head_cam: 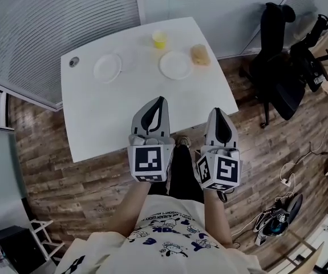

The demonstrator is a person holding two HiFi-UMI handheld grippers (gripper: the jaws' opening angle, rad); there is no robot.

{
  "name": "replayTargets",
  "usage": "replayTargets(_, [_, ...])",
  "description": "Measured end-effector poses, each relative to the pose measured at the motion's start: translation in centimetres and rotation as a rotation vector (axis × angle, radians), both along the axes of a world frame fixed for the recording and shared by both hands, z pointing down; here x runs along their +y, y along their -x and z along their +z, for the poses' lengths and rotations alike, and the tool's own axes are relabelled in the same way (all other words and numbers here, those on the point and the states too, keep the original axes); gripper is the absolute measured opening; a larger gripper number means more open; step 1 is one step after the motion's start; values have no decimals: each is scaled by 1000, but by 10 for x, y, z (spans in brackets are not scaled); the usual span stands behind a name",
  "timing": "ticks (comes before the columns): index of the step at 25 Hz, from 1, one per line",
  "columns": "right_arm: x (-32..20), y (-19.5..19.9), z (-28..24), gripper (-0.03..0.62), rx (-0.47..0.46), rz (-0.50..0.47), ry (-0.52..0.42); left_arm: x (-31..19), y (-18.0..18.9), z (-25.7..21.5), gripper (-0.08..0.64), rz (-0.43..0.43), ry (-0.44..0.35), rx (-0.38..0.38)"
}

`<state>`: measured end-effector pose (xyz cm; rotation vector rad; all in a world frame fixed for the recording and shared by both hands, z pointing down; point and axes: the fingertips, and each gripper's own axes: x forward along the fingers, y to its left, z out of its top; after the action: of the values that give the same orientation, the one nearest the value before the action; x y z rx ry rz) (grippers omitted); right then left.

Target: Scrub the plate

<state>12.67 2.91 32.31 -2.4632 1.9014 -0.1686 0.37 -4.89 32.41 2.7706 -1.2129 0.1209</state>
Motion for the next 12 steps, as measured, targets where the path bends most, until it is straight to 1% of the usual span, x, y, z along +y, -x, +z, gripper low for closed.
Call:
replayTargets(5, [-29,-25,1,15,-2,-30,5,-22,-22,-1,25,-22,-6,-5])
replayTargets(12, [-70,-58,-2,14,8,-88,8,-56,-45,1,25,-90,10,-5])
